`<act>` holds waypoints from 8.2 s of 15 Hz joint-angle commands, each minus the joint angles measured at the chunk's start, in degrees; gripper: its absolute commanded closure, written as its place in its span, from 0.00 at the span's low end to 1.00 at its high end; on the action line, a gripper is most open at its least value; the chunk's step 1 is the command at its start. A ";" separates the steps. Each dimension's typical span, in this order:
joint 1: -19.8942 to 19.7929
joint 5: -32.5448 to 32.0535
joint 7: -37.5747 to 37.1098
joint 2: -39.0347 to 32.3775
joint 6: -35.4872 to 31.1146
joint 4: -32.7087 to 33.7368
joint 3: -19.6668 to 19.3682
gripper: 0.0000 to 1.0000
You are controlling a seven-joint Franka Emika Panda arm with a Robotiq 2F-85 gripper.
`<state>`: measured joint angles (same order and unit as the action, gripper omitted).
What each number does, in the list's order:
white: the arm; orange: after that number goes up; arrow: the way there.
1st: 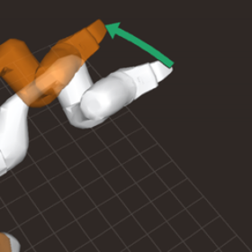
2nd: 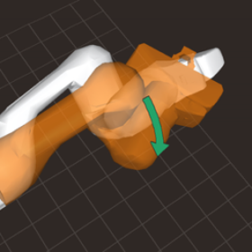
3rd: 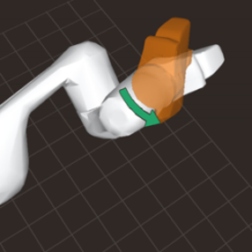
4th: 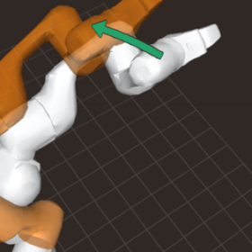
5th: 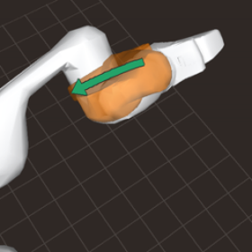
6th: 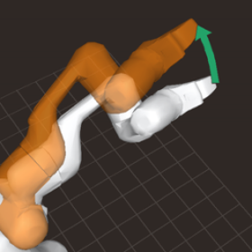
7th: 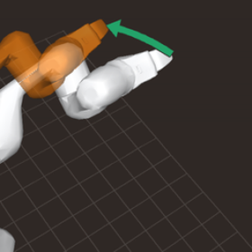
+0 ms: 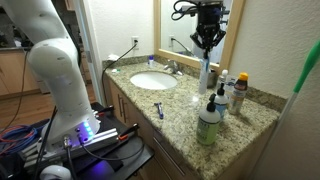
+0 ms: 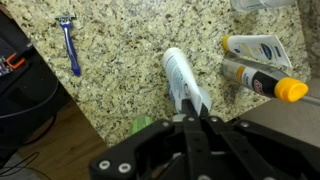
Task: Move all the bottles away from the sink
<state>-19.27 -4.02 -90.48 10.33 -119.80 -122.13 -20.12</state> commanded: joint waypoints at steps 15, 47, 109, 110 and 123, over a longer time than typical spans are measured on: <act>4.23 -9.14 -25.03 -8.02 -10.38 -5.07 5.52 0.99; -3.14 -2.70 -3.78 -8.19 -6.21 -4.00 -3.62 0.72; 30.35 8.55 40.96 -11.62 -6.65 9.30 31.62 0.00; 30.48 8.58 40.95 -12.15 -6.24 10.24 31.59 0.00; 34.19 2.32 39.36 -32.03 -7.53 32.22 28.86 0.00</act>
<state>13.34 -2.53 -51.54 -21.80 -127.60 -90.11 10.53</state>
